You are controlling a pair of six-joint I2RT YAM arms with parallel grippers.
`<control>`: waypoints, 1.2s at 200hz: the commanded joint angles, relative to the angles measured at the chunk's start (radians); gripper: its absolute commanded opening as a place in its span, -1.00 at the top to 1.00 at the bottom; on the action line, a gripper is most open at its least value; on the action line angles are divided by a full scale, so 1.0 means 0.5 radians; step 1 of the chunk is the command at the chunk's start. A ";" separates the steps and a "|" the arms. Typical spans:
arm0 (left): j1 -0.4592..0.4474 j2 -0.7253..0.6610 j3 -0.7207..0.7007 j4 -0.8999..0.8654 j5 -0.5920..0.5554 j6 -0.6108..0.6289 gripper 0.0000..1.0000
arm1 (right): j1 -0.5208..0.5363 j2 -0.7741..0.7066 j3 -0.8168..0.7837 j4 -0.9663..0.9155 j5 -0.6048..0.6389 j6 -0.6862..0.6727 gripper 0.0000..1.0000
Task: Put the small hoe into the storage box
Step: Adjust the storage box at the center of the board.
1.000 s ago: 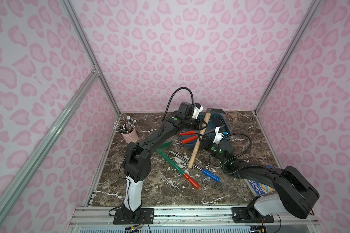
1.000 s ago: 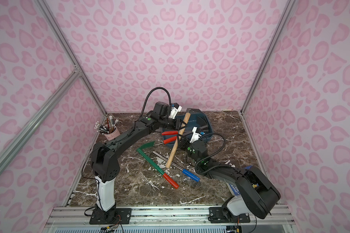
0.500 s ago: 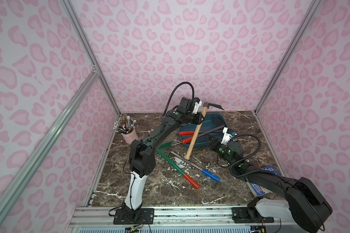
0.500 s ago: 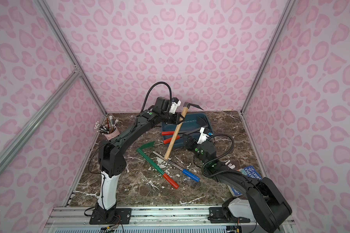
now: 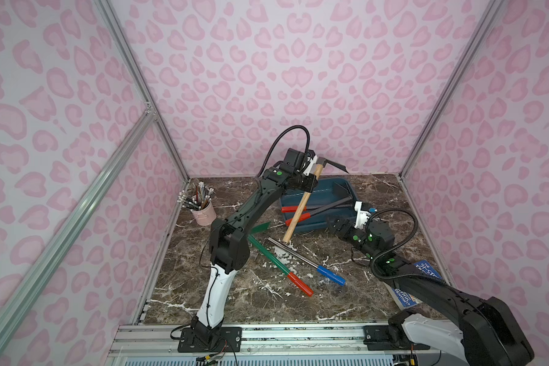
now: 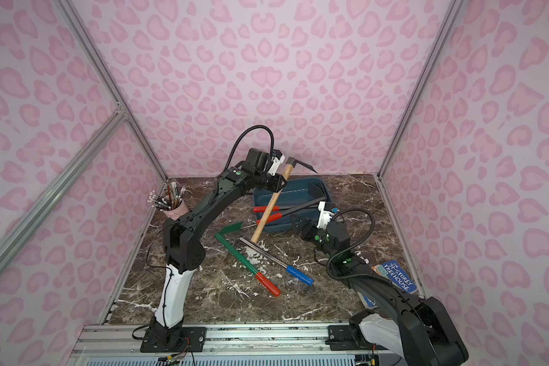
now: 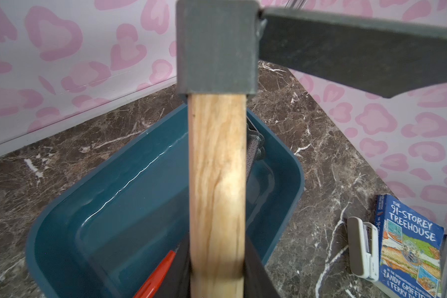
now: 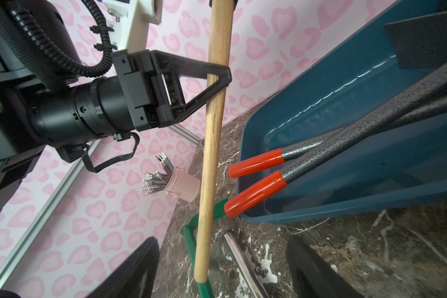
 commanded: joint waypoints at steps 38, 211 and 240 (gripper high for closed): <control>0.003 -0.028 0.030 0.033 -0.054 0.115 0.91 | -0.037 0.111 0.142 -0.387 0.052 0.185 -0.24; -0.001 -0.193 -0.033 0.008 -0.044 0.095 0.91 | -0.012 0.790 0.827 -1.129 0.245 0.809 -0.31; -0.001 -0.232 -0.068 0.008 -0.067 0.107 0.91 | 0.006 0.853 0.864 -1.167 0.274 0.889 -0.27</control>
